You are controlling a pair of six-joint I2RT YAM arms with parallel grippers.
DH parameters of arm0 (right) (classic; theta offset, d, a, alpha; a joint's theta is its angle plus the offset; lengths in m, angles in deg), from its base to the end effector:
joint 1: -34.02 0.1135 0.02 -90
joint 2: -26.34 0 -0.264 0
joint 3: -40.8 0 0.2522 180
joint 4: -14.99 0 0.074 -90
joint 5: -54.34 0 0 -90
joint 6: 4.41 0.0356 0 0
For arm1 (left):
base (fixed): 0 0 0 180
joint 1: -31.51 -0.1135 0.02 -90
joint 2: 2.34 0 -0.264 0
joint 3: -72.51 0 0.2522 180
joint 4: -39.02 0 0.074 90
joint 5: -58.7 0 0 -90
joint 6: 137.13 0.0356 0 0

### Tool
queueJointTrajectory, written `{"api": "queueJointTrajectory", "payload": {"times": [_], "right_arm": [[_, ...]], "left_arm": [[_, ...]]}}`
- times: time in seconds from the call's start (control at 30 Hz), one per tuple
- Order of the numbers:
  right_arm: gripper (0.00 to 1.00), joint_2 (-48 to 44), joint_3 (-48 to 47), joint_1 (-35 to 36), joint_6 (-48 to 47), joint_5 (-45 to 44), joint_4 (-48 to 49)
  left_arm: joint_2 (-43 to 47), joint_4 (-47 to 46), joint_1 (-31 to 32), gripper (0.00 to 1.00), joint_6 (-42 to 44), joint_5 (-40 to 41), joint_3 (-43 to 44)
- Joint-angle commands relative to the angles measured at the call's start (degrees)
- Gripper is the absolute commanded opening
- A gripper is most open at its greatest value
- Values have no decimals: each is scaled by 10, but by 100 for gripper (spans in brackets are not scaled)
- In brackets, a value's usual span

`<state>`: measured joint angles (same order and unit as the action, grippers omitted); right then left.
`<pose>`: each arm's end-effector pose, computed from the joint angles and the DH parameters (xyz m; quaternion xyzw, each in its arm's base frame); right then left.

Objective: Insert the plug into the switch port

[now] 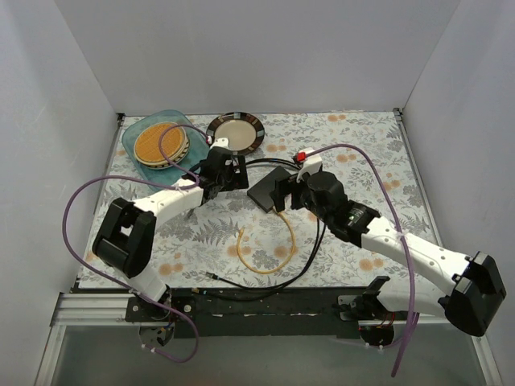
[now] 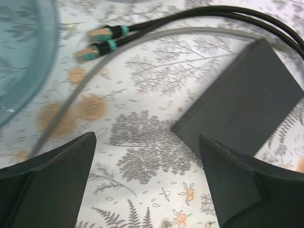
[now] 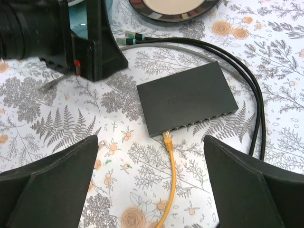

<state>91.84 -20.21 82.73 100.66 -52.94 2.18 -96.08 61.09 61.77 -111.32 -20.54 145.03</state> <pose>0.1828 0.1922 0.3019 -0.1452 0.7880 0.2068 0.5615 0.3071 -0.1715 0.2109 -0.3023 0.8634 -0.2312 0.3312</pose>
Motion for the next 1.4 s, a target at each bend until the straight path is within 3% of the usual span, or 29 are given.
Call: {"api": "queueJointTrajectory", "payload": {"times": [0.0,0.23,0.37,0.5,0.63,0.73,0.93,1.23,1.37], "right_arm": [[98,-27,14,-1,9,-8,-36],[98,-62,43,-1,29,-3,-47],[98,-79,57,-1,40,8,-40],[98,-71,53,-1,44,24,-45],[98,-67,60,0,45,35,-32],[98,-63,60,1,47,43,-31],[98,-59,67,0,57,51,-24],[98,-75,72,0,59,38,-31],[98,-76,66,0,59,38,-38]], "left_arm": [[25,125,-19,88,-11,87,52],[29,161,-22,82,-30,116,51],[81,149,-22,73,-65,123,-11],[144,155,-22,70,-129,187,-92],[170,185,-22,70,-185,267,-117],[143,224,-22,70,-205,318,-106],[48,227,-23,65,-232,336,-92],[23,156,-23,53,-207,333,-121],[9,148,-23,42,-193,317,-118]]}}
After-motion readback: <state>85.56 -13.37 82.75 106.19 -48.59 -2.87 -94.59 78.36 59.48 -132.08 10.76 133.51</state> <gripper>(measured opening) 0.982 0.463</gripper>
